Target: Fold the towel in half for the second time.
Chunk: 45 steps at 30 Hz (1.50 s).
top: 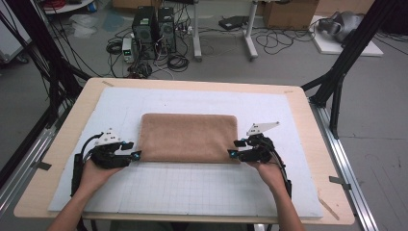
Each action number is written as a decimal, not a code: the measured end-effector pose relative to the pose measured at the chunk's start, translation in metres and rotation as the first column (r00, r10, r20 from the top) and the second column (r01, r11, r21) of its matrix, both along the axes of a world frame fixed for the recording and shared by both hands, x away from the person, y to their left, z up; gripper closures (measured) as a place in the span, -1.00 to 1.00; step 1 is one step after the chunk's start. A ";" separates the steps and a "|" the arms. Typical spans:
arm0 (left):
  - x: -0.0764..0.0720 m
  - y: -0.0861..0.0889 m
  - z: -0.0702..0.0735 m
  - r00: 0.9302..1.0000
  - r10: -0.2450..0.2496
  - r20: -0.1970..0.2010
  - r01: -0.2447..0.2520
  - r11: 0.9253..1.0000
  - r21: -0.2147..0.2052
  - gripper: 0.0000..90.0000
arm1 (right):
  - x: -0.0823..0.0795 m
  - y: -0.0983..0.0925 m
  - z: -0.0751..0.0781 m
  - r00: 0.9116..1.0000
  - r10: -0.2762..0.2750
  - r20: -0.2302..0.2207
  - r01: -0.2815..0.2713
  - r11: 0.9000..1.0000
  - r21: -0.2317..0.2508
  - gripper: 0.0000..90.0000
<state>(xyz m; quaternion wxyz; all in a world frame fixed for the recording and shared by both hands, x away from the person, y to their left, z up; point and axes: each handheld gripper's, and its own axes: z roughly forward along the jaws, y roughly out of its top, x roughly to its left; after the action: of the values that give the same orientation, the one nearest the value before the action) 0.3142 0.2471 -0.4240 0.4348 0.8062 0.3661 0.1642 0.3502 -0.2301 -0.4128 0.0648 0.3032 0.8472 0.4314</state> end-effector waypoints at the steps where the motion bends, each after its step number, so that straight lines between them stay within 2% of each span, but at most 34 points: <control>1: 0.000 -0.001 0.000 1.000 -0.002 -0.001 0.002 1.000 -0.004 0.04 | 0.000 0.001 0.000 1.000 -0.004 0.003 0.004 1.000 0.003 -0.05; 11: -0.001 -0.002 0.001 1.000 -0.003 -0.013 0.003 1.000 -0.012 -0.26 | -0.002 0.002 0.002 0.999 -0.033 0.011 0.033 0.999 0.017 -0.46; 16: -0.004 -0.002 0.004 1.000 -0.003 -0.002 0.003 1.000 -0.030 -0.42 | -0.007 0.002 0.004 0.999 -0.040 0.028 0.040 0.999 0.007 -0.57; 22: -0.008 0.002 0.008 1.000 -0.005 0.007 0.005 0.999 -0.049 -0.55 | -0.012 -0.006 0.008 0.998 -0.039 0.041 0.039 0.999 -0.005 -0.63; 27: -0.011 0.006 0.014 1.000 -0.012 0.019 0.013 0.999 -0.043 -0.58 | -0.019 -0.015 0.013 0.998 -0.044 0.047 0.045 0.999 -0.015 -0.66; 45: -0.030 0.020 0.022 0.999 -0.010 0.041 0.012 0.999 -0.049 -0.67 | -0.045 -0.046 0.021 0.992 -0.091 0.085 0.091 0.996 0.010 -0.73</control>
<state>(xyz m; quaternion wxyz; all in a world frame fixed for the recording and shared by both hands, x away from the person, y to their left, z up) 0.2846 0.2675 -0.4017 0.4627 0.7937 0.3568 0.1692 0.3053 -0.2761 -0.3920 0.1198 0.3229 0.8277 0.4431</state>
